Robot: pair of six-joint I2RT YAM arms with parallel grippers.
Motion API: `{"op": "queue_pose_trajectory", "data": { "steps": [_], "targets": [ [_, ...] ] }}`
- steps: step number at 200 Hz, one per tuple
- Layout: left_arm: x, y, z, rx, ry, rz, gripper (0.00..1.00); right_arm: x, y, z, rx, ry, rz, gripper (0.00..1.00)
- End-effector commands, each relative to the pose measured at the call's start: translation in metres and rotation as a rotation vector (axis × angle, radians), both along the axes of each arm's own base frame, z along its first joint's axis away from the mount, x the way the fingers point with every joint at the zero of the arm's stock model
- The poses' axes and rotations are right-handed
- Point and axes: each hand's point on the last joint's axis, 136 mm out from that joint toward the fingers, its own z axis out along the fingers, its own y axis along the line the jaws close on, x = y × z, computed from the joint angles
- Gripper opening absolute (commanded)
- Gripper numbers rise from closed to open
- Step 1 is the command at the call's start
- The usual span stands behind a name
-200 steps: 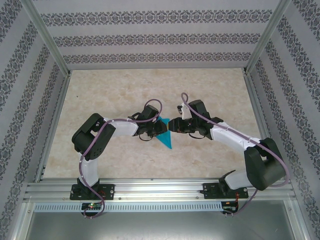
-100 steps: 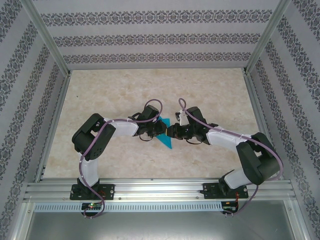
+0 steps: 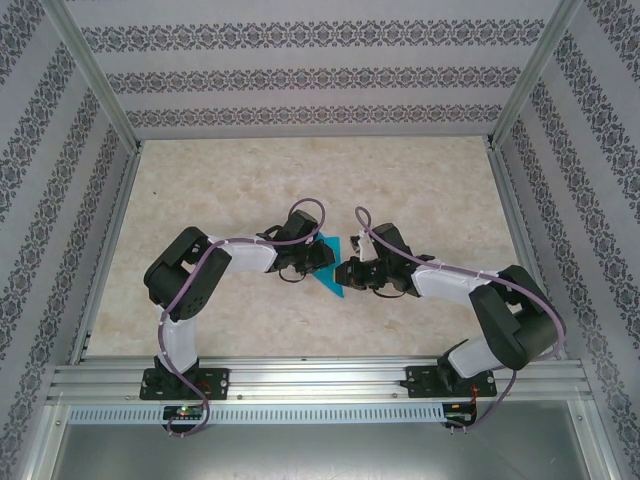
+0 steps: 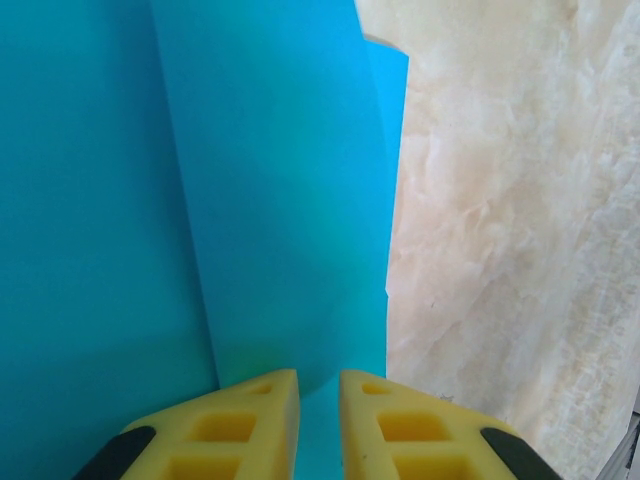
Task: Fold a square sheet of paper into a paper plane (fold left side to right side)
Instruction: Fourth fold the wing at the center of the table.
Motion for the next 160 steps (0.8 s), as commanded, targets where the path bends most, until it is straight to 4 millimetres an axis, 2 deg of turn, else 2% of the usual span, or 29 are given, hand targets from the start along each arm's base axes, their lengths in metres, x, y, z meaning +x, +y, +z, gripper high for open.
{"op": "queue_pose_trajectory", "data": {
  "steps": [1, 160],
  "targets": [
    [-0.017, 0.012, -0.029, 0.101, 0.070, 0.008, 0.21, 0.003, 0.004, -0.003, -0.001, -0.003, 0.003, 0.12],
    [-0.017, 0.011, -0.031, 0.099, 0.071, 0.003, 0.21, -0.012, -0.005, -0.038, -0.112, 0.089, 0.004, 0.12]
  ]
}}
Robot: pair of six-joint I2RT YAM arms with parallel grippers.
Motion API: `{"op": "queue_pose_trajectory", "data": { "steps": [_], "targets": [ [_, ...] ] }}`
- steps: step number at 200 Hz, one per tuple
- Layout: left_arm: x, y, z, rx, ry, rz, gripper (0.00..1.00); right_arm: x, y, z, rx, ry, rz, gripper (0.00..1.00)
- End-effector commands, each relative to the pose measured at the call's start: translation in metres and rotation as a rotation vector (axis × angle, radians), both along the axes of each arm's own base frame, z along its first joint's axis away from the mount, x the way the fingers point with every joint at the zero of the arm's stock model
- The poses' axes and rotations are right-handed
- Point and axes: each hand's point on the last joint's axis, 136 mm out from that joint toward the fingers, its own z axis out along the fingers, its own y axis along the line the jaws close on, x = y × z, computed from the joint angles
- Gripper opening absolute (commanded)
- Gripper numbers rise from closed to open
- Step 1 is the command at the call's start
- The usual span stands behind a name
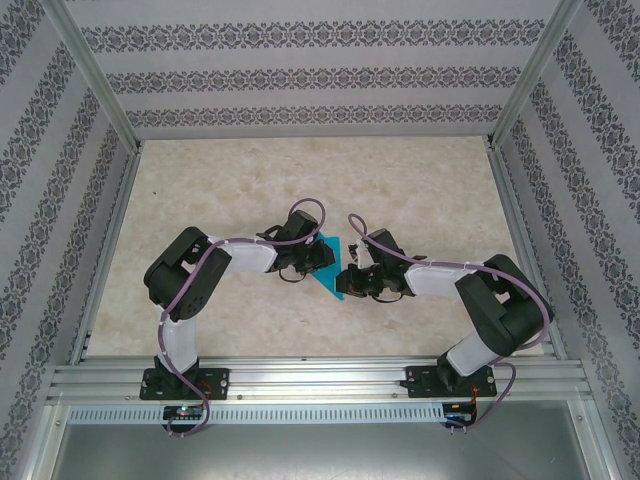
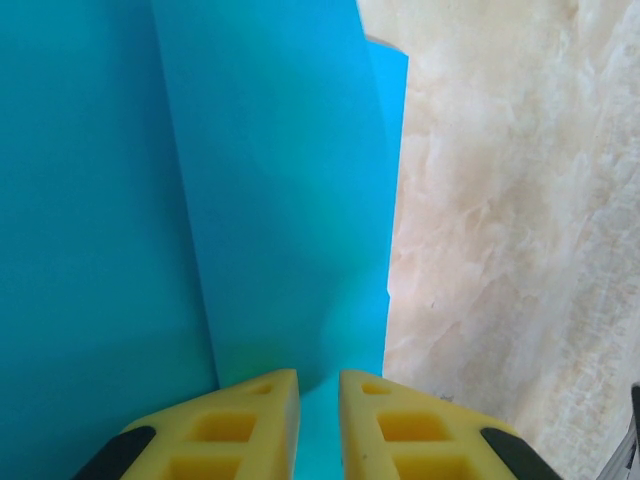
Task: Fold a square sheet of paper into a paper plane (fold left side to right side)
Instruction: Fourth fold the wing at the center of the table.
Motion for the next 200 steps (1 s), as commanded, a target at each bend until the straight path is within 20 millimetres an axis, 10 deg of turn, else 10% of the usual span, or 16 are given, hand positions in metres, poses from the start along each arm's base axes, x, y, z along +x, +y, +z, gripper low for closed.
{"op": "queue_pose_trajectory", "data": {
  "steps": [1, 200],
  "targets": [
    [-0.017, 0.011, -0.031, 0.098, 0.070, 0.003, 0.21, -0.002, 0.000, -0.005, -0.031, 0.001, 0.007, 0.12],
    [-0.015, 0.009, -0.032, 0.103, 0.069, 0.001, 0.21, -0.020, -0.011, -0.027, -0.118, 0.062, 0.027, 0.12]
  ]
}}
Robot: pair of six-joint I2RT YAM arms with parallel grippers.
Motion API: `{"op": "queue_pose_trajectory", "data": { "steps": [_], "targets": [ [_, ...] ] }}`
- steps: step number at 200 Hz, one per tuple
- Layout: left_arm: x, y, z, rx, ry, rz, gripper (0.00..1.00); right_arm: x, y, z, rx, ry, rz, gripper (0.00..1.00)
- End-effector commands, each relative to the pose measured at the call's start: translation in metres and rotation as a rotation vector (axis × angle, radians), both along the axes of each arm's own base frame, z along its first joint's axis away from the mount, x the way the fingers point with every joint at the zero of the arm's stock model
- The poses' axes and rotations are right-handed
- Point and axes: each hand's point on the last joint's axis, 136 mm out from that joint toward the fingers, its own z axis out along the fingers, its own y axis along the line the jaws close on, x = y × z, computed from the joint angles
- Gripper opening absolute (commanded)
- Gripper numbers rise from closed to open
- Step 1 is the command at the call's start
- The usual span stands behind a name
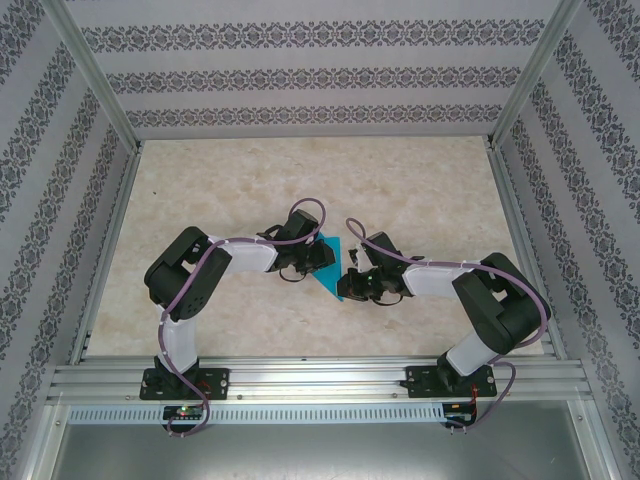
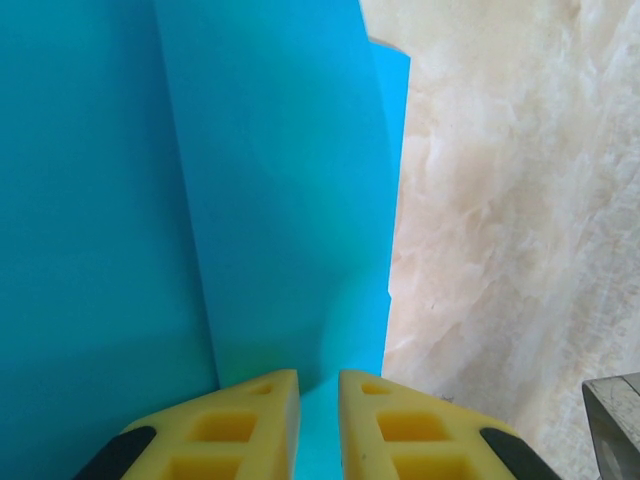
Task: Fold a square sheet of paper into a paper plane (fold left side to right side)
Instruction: Fourth fold the wing at the center of the table.
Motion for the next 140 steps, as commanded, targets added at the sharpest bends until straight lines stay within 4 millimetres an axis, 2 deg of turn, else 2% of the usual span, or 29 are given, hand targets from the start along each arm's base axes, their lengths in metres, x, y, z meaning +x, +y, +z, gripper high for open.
{"op": "queue_pose_trajectory", "data": {
  "steps": [1, 87, 140],
  "targets": [
    [-0.015, 0.010, -0.032, 0.100, 0.066, 0.001, 0.20, -0.012, -0.007, -0.014, -0.060, 0.032, 0.022, 0.12],
    [-0.010, 0.009, -0.026, 0.107, 0.051, -0.004, 0.21, -0.032, -0.030, -0.039, -0.216, 0.131, 0.011, 0.11],
    [0.009, 0.013, -0.014, 0.104, 0.016, 0.009, 0.21, -0.043, -0.037, -0.051, -0.266, 0.182, 0.021, 0.10]
  ]
}}
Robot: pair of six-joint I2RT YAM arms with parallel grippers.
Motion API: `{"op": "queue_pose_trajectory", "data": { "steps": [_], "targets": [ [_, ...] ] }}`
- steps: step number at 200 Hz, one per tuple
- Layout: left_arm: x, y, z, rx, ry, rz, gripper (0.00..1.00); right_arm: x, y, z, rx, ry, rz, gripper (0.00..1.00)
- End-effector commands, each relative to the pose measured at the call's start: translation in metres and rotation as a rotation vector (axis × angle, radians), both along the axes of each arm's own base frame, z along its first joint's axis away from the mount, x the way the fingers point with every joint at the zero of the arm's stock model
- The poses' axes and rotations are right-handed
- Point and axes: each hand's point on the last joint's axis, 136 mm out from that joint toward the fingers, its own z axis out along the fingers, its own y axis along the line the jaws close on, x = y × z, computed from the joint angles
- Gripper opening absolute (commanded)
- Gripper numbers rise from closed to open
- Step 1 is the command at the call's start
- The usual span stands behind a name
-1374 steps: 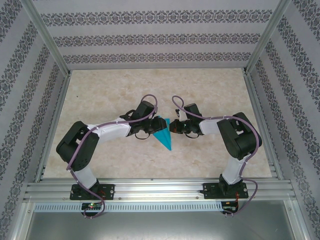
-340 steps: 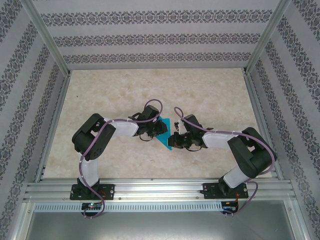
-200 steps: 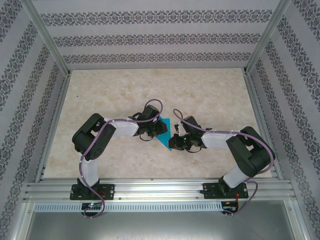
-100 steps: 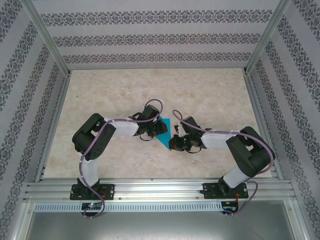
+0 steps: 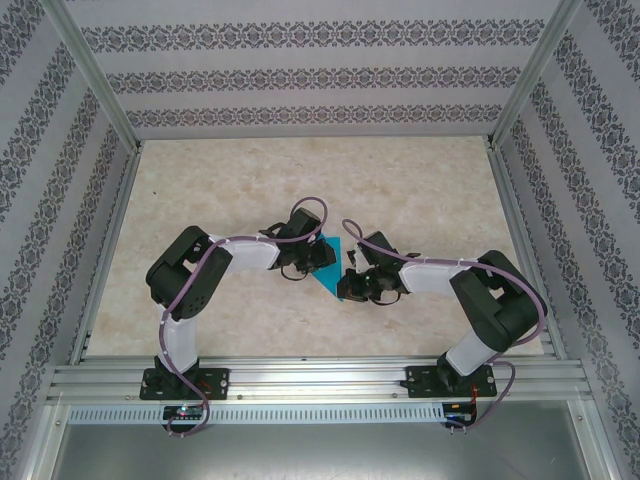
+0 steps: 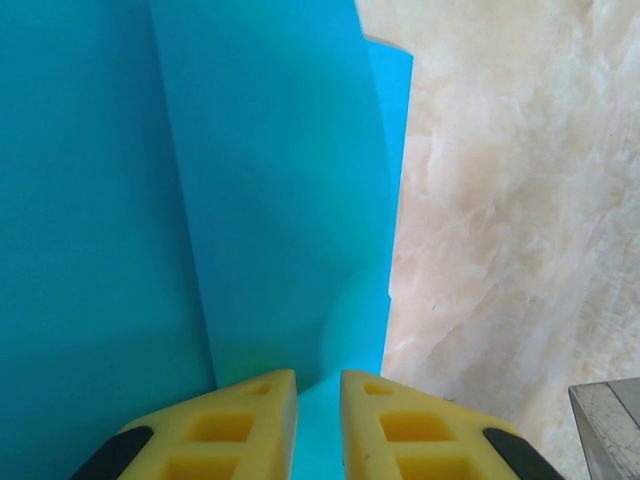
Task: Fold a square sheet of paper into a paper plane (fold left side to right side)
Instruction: Fourth fold the wing at the center of the table.
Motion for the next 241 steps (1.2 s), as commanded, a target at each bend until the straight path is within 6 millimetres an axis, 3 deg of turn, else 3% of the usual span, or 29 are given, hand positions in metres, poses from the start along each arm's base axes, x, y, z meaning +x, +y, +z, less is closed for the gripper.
{"op": "queue_pose_trajectory", "data": {
  "steps": [1, 100, 195, 241],
  "targets": [
    [0.008, 0.015, -0.016, 0.078, 0.000, 0.014, 0.21, -0.040, -0.033, -0.043, -0.196, 0.152, 0.008, 0.10],
    [0.053, 0.026, 0.001, 0.076, -0.050, 0.036, 0.22, -0.047, -0.037, -0.051, -0.215, 0.175, 0.018, 0.08],
    [0.087, 0.061, -0.021, 0.138, -0.027, 0.046, 0.22, -0.047, -0.038, -0.050, -0.212, 0.173, 0.022, 0.08],
    [0.112, 0.077, 0.006, 0.155, -0.068, 0.039, 0.24, -0.046, -0.037, -0.048, -0.209, 0.168, 0.023, 0.08]
  ]
}}
